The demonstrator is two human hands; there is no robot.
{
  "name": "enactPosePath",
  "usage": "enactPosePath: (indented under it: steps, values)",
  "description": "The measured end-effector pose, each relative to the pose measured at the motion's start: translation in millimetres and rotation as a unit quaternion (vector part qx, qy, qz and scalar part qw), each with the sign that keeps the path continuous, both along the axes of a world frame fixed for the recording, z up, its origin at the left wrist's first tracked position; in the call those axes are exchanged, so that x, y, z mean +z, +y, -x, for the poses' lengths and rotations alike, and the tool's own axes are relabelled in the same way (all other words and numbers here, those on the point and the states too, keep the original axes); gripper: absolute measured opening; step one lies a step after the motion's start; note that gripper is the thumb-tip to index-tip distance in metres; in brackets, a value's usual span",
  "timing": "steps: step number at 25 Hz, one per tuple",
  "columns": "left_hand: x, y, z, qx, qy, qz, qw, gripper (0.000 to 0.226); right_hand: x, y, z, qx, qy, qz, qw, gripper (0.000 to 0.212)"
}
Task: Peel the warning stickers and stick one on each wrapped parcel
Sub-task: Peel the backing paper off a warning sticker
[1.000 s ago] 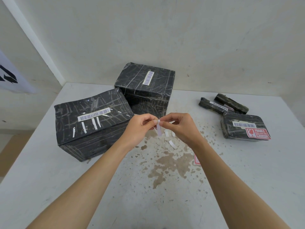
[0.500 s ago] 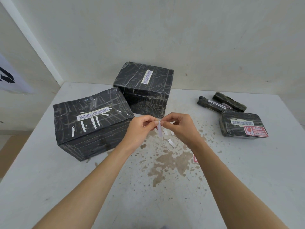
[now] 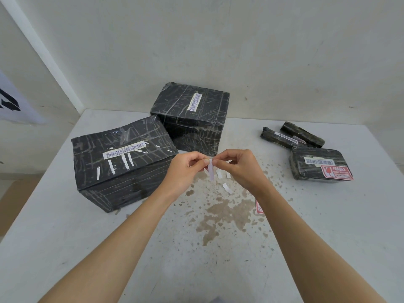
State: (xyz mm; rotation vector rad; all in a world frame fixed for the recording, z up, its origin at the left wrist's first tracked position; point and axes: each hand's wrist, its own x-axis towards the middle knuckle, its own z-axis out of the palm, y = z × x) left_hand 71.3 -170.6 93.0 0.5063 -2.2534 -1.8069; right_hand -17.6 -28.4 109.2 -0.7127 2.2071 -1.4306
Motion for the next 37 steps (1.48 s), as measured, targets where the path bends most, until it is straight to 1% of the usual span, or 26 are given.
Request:
enactPosePath:
  steps: [6,14,17,20,22,25,27,29,30,32,35,37]
  values:
    - [0,0,-2,-0.001,0.003,0.011,1.000,0.013,0,-2,-3,-0.009,-0.001,0.001,1.000,0.006]
    - [-5,-1,0,0.013,0.011,-0.005,1.000,0.014,-3,-6,-4,-0.026,0.005,0.002,1.000,0.009]
    - [-6,-1,-1,0.015,0.011,-0.040,0.999,0.014,-1,-5,-3,-0.026,-0.009,0.006,1.000,0.010]
    - [-5,-1,-1,0.016,0.011,-0.099,0.995,0.014,-2,-6,0,-0.036,-0.033,0.015,0.999,0.013]
    - [-7,-1,-2,0.022,0.008,-0.128,0.992,0.013,-8,-7,4,-0.079,-0.067,0.030,0.994,0.016]
    - [-17,-3,-5,0.045,-0.026,-0.127,0.990,0.012,-24,1,13,-0.209,-0.111,0.018,0.972,0.016]
    - [-25,-2,-6,0.055,-0.058,-0.121,0.989,0.012,-40,14,20,-0.293,-0.132,-0.025,0.947,0.016]
    - [-32,1,-6,0.057,-0.085,-0.119,0.988,0.013,-60,32,26,-0.346,-0.140,-0.081,0.924,0.018]
    - [-34,3,-5,0.059,-0.092,-0.122,0.986,0.014,-70,40,27,-0.349,-0.135,-0.108,0.921,0.018]
    - [-38,7,-2,0.069,-0.100,-0.132,0.984,0.014,-87,52,25,-0.316,-0.122,-0.149,0.929,0.016]
    - [-44,14,4,0.096,-0.113,-0.145,0.978,0.013,-97,55,14,-0.249,-0.109,-0.139,0.952,0.012]
    - [-47,19,8,0.111,-0.110,-0.163,0.974,0.012,-100,51,10,-0.181,-0.092,-0.148,0.968,0.016]
